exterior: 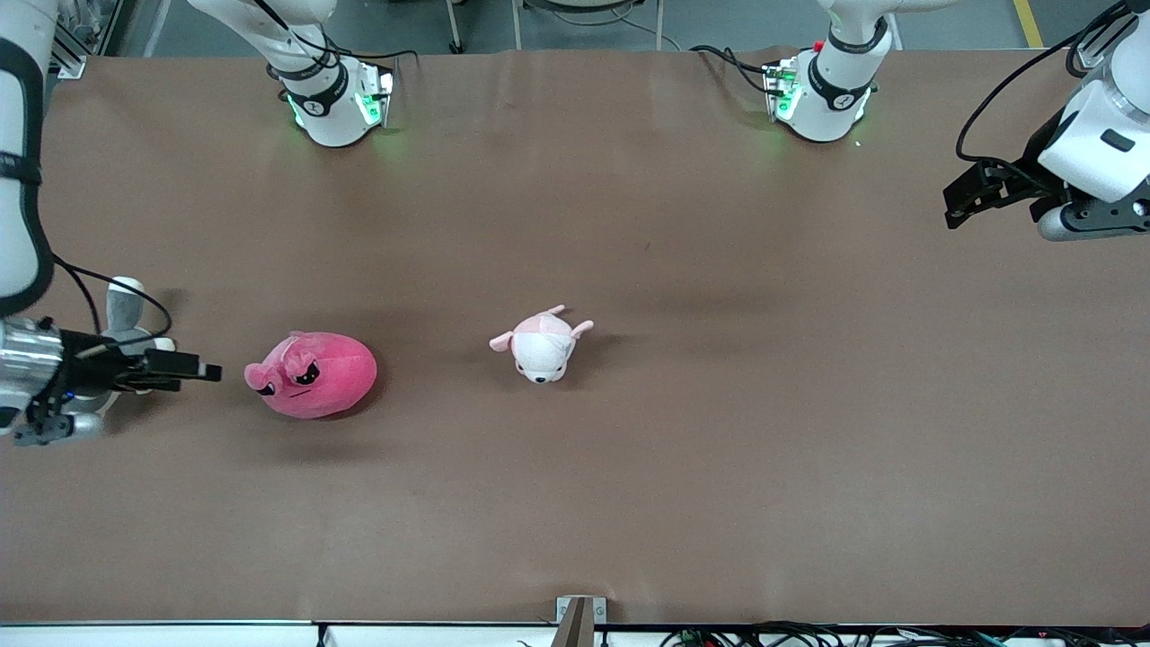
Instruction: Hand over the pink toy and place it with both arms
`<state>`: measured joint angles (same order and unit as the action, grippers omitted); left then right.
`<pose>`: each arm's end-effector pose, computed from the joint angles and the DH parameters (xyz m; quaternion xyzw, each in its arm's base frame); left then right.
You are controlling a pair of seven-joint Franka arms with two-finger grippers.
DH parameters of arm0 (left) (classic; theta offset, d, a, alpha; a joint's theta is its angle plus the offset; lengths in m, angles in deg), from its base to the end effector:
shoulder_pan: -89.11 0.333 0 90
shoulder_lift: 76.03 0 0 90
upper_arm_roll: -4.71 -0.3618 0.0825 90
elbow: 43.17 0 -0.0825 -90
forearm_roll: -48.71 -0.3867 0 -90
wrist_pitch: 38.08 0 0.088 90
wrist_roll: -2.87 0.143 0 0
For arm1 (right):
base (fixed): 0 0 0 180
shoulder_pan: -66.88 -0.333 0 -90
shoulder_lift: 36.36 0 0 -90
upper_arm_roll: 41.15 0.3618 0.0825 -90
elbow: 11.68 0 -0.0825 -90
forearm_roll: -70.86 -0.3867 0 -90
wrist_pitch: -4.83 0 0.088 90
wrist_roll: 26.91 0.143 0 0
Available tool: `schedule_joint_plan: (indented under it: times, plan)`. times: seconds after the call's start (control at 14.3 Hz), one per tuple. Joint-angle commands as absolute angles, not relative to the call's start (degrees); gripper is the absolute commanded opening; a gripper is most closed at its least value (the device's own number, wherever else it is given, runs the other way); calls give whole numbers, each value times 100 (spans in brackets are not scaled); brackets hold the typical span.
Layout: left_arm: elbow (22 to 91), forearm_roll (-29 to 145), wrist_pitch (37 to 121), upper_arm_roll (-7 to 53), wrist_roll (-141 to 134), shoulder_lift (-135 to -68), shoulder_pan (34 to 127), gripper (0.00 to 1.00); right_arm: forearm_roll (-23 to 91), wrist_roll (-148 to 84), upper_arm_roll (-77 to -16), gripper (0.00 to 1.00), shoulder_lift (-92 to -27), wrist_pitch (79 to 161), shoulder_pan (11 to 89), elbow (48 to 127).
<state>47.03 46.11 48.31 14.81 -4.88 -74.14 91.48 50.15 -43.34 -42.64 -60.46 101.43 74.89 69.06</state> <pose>0.5337 -0.0674 0.6452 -0.9995 -0.0013 0.0134 0.0276 0.6854 -0.0644 0.4640 -0.9823 -0.0267 0.0304 0.1828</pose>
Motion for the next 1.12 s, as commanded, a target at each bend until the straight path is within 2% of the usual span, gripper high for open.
schedule_joint_plan:
  times: [0.0, 0.42, 1.05]
  plan:
    - [4858, 4713, 4867, 1464, 84, -7278, 9411, 100, 5774, -3581, -4186, 100, -5334, 10081, 7330, 7049]
    - [4850, 4722, 4779, 1482, 6, -7173, 9429, 100, 6971, -2981, -4185, 100, -4156, 9625, 7215, 7093]
    - [4710, 4977, 4691, 1491, -302, -7181, 9543, 100, 6981, -2919, -4177, 100, -3048, 9615, 7206, 8024]
